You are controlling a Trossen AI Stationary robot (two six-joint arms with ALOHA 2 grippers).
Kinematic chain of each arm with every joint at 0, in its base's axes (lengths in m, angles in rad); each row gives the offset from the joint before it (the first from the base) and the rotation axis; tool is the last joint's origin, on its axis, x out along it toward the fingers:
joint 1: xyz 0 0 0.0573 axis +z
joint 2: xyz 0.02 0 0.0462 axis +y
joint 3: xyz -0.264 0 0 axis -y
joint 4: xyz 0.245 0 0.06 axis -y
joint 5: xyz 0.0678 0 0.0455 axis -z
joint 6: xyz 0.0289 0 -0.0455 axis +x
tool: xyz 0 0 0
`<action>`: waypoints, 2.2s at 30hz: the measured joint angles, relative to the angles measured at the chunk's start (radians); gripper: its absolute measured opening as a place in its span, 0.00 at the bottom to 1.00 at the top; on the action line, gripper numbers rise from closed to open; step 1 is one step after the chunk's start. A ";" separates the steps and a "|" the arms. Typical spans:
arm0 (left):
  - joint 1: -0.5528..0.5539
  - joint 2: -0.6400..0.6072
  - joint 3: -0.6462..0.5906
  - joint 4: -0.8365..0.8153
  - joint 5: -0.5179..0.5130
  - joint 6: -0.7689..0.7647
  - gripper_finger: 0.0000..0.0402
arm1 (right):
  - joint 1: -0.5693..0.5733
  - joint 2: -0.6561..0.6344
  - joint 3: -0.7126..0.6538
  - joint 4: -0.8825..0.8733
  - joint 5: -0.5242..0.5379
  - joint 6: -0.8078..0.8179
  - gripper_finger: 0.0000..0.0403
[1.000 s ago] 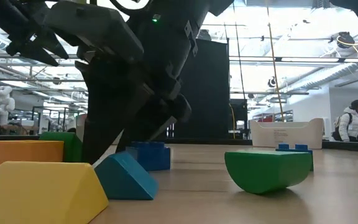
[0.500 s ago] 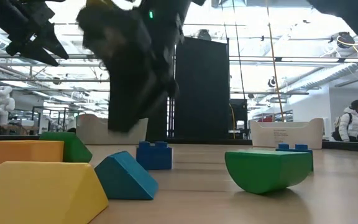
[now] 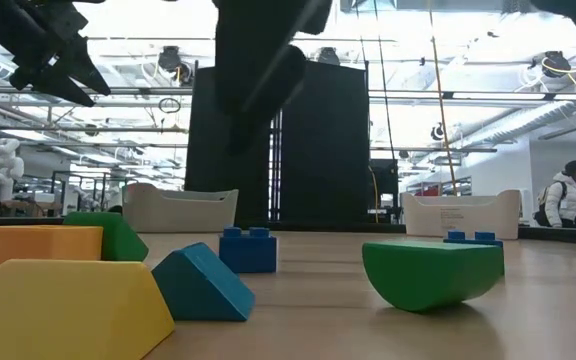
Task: Sort blocks by size
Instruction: Put the 4 stud blue game piece into the gray bin
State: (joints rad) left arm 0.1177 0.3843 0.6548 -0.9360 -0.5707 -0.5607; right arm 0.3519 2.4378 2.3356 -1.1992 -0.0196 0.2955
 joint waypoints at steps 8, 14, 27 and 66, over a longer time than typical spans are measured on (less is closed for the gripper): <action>0.000 0.000 0.000 0.000 0.001 0.000 0.70 | -0.012 0.002 -0.097 0.059 0.069 0.050 0.84; 0.000 0.000 0.000 0.000 0.001 -0.002 0.70 | -0.017 0.001 -0.155 0.140 0.040 0.060 0.84; 0.000 0.000 0.000 0.000 0.001 -0.003 0.70 | -0.019 -0.005 -0.294 0.216 0.041 0.054 0.65; 0.000 0.000 0.000 0.001 -0.001 -0.001 0.70 | -0.636 -0.029 -0.122 0.837 0.148 0.103 0.29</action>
State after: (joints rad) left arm 0.1177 0.3840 0.6552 -0.9352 -0.5720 -0.5621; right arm -0.2838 2.4084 2.2135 -0.3626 0.1285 0.3981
